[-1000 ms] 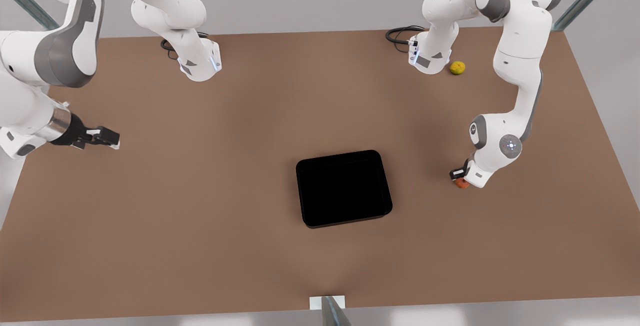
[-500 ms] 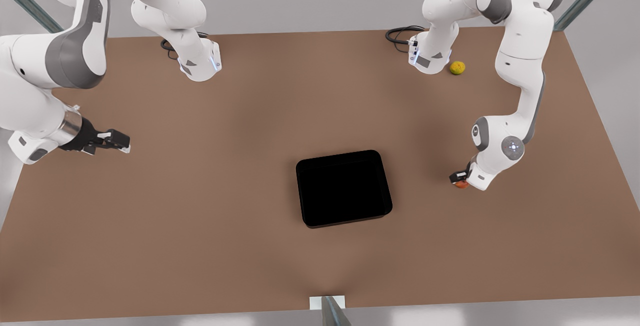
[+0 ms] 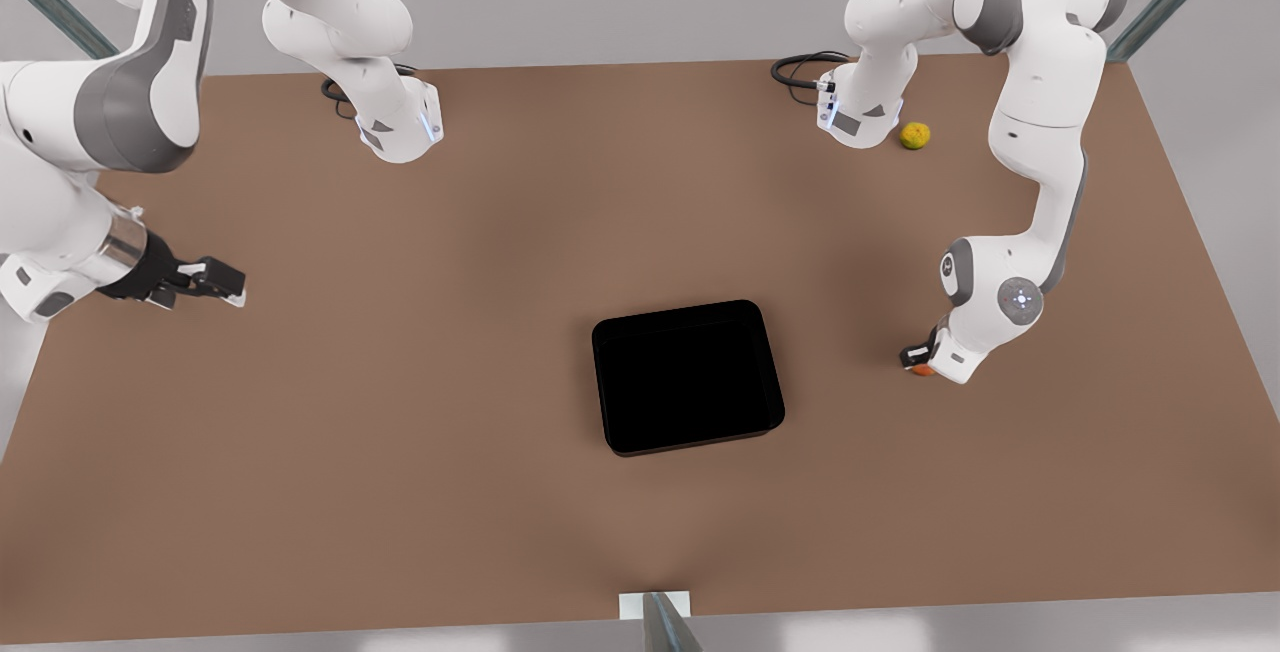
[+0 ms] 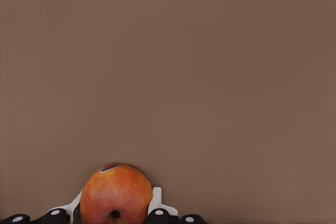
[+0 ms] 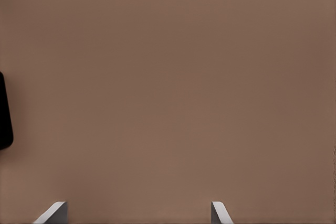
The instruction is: Place the storage box in the middle with the right arm, and place the apple in the storage box with the left arm
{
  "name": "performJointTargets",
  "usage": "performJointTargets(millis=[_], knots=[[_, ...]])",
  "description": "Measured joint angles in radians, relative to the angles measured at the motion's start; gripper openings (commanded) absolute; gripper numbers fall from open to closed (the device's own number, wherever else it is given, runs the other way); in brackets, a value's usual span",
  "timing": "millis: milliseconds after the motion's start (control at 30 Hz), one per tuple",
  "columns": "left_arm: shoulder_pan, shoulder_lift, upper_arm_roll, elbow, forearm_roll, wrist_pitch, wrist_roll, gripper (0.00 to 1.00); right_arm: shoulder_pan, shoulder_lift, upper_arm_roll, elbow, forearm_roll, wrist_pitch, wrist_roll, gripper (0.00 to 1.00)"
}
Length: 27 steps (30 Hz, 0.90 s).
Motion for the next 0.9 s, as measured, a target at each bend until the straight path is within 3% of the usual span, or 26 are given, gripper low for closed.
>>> performJointTargets(millis=[300, 900], knots=[[-0.063, -0.093, -0.033, 0.002, 0.061, -0.094, -0.151, 0.48, -0.006, 0.002, -0.007, 0.0, -0.001, 0.004, 0.0, 1.0], [-0.383, -0.227, -0.12, 0.002, 0.038, -0.168, -0.736, 0.5, -0.019, 0.014, -0.005, -0.003, -0.003, 0.01, 0.002, 1.0]])
